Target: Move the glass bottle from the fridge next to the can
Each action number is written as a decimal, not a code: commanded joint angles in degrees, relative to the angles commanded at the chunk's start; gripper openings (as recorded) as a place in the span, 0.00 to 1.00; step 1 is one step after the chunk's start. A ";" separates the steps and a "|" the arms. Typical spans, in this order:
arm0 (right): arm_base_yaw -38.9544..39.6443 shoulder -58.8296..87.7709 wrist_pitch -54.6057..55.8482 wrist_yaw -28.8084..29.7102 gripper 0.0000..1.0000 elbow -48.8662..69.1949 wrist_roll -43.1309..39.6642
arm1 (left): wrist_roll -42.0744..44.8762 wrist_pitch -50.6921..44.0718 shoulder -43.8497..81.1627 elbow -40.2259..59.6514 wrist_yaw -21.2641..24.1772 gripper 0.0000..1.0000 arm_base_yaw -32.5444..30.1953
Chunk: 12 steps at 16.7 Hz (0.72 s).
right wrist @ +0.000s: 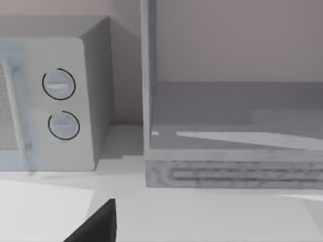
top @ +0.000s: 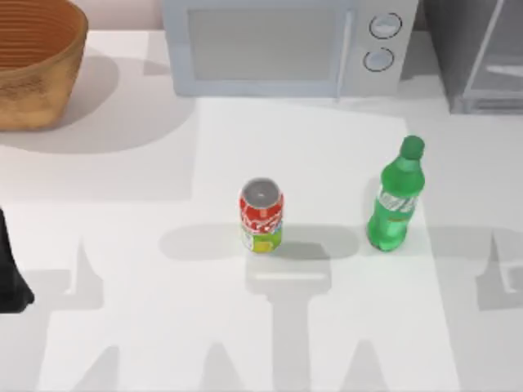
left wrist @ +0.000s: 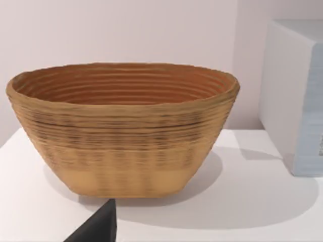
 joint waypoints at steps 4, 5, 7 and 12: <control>-1.20 -2.98 -2.04 -0.49 1.00 -0.07 -0.19 | 0.00 0.00 0.00 0.00 0.00 1.00 0.00; -1.20 -2.98 -2.04 -0.49 1.00 -0.07 -0.19 | 0.00 0.00 0.00 0.00 0.00 1.00 0.00; -1.01 -2.80 -1.93 -0.42 1.00 0.11 -0.17 | 0.00 0.00 0.00 0.00 0.00 1.00 0.00; -1.06 -7.42 -8.18 -0.41 1.00 3.97 -0.16 | 0.00 0.00 0.00 0.00 0.00 1.00 0.00</control>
